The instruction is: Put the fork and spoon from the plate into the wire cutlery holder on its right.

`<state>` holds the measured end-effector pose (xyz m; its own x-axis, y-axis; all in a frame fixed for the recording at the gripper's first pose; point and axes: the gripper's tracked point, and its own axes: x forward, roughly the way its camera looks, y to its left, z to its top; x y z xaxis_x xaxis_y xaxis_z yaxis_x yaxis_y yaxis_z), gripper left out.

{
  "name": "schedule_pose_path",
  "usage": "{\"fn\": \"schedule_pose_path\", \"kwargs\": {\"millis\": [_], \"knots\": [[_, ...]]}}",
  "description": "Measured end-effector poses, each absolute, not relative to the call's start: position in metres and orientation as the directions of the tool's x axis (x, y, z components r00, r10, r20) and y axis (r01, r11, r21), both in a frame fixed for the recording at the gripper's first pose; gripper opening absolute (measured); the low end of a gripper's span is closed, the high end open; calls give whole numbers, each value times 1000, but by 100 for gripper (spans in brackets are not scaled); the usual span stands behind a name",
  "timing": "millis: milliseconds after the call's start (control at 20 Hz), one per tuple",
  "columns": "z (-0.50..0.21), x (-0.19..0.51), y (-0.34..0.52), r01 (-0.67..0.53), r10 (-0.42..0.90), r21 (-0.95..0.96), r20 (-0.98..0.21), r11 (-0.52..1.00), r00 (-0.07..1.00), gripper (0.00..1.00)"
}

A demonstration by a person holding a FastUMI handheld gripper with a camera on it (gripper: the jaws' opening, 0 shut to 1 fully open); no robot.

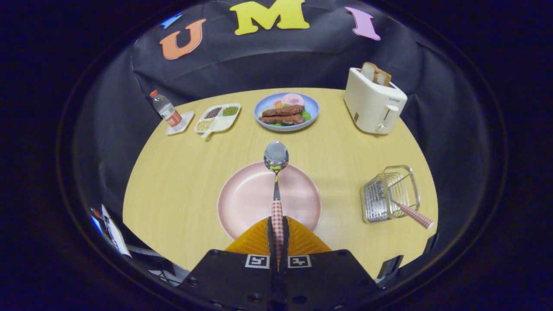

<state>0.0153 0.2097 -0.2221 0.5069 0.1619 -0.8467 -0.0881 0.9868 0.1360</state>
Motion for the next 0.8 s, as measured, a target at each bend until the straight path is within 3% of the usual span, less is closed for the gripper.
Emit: {"fn": "schedule_pose_path", "kwargs": {"millis": [550,800], "knots": [[-127,22,82,-62,170,159,-881,985,442,1],[-125,9,33,13,178,191,-937,982,300,0]]}}
